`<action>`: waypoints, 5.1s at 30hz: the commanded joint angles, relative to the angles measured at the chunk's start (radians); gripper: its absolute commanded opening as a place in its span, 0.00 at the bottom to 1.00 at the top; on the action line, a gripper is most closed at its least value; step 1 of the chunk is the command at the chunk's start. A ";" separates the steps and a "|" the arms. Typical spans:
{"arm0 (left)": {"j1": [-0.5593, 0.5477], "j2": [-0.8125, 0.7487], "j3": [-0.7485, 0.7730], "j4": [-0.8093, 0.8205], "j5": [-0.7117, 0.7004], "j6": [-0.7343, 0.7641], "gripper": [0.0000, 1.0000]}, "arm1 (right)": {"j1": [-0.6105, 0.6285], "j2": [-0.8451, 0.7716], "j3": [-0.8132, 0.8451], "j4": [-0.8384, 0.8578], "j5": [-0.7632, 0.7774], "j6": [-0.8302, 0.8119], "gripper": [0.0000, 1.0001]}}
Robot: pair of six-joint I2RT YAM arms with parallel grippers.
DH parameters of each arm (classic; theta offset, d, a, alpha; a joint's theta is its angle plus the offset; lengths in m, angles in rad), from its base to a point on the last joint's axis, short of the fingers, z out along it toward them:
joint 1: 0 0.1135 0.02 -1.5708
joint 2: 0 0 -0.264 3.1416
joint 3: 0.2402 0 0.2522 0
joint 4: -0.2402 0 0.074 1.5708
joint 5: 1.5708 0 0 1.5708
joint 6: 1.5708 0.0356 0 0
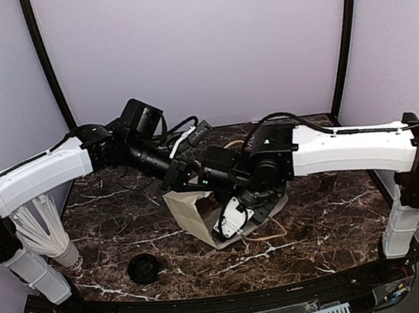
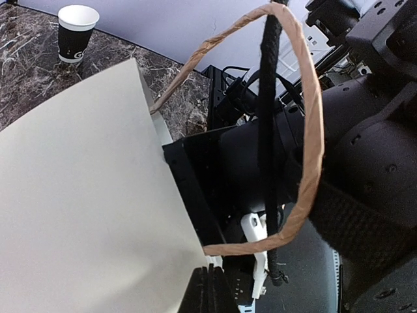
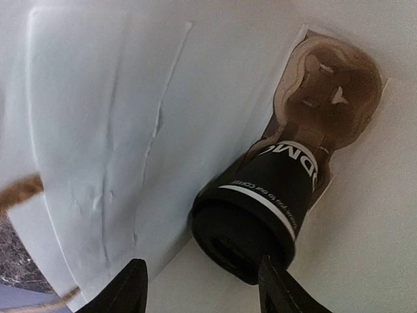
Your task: Pack the takeout coffee
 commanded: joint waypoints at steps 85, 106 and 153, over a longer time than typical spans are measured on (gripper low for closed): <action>0.033 0.059 0.092 -0.121 0.236 0.091 0.00 | -0.064 -0.017 -0.286 0.525 0.178 -0.306 0.58; 0.033 0.074 0.080 -0.101 0.257 0.090 0.00 | -0.092 0.070 -0.293 0.756 0.209 -0.456 0.01; 0.066 0.078 0.115 -0.025 0.175 0.105 0.00 | -0.513 -0.485 -0.251 0.140 -0.635 0.540 0.67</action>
